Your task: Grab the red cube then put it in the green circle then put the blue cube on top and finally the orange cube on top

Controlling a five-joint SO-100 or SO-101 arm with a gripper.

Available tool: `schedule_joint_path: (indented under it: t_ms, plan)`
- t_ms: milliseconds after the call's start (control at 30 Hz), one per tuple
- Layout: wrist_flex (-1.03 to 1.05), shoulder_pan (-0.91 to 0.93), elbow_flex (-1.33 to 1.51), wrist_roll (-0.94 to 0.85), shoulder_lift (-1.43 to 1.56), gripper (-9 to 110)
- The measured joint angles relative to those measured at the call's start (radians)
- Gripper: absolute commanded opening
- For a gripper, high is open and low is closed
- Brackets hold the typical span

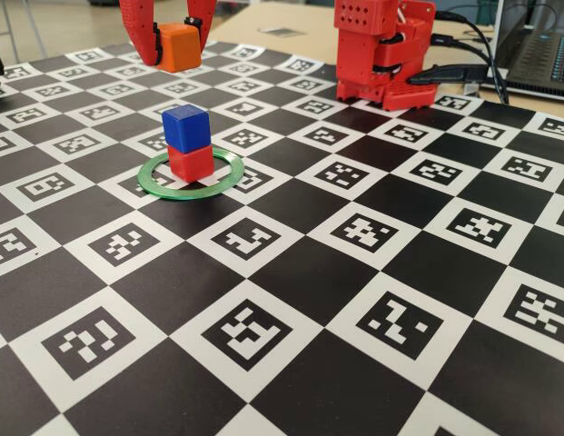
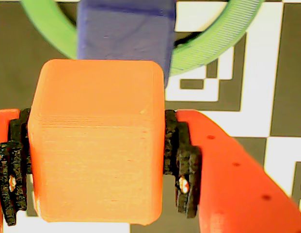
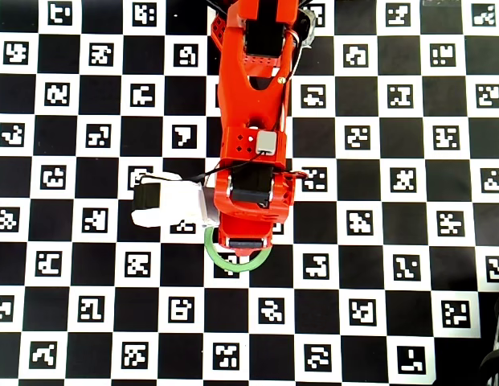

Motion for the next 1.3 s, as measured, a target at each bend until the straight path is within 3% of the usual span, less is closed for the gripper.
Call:
schedule_joint_path:
  t_ms: [567, 1300]
  plan:
    - [-0.112, 0.000, 0.103, 0.020, -0.023, 2]
    - [-0.114, 0.025, 0.144, 0.008, -0.023, 2]
